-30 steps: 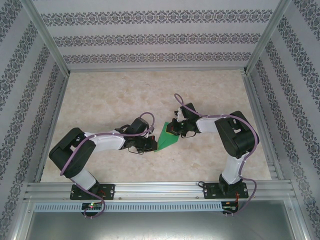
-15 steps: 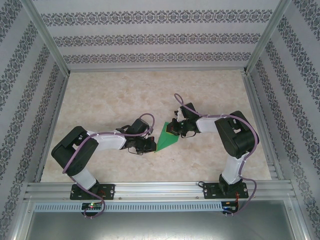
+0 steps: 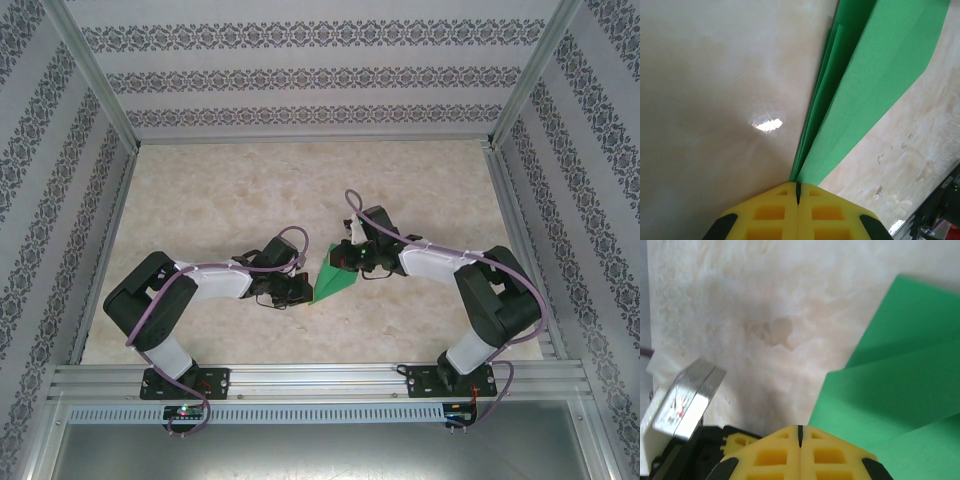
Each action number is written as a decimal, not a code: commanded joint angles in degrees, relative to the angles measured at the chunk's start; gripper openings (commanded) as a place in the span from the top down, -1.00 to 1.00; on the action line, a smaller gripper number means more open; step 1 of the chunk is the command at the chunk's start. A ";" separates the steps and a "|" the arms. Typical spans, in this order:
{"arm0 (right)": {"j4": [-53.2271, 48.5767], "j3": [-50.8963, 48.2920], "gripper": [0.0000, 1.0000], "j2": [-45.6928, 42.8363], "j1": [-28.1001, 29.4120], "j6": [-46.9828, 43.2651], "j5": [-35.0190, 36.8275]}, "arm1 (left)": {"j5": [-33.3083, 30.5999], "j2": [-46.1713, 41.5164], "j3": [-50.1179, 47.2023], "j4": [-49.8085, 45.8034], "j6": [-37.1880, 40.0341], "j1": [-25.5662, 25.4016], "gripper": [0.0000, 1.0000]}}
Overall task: Fold a paper plane with a square sheet of paper (pick it up from the middle)
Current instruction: Fourth fold the wing at the center of the table.
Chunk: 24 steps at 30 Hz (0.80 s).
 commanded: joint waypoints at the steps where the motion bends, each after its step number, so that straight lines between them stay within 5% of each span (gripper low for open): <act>1: 3.28 -2.72 1.00 1.02 2.34 1.74 0.48 | -2.11 2.56 -0.59 -4.94 0.06 0.49 1.00; 17: 7.74 -3.50 1.00 9.63 5.88 3.76 -0.24 | -1.77 2.08 0.41 -5.31 0.18 0.51 1.00; 24: 8.30 -5.04 1.00 9.78 4.70 3.70 -0.39 | 1.89 -0.13 1.51 3.52 0.38 0.53 1.00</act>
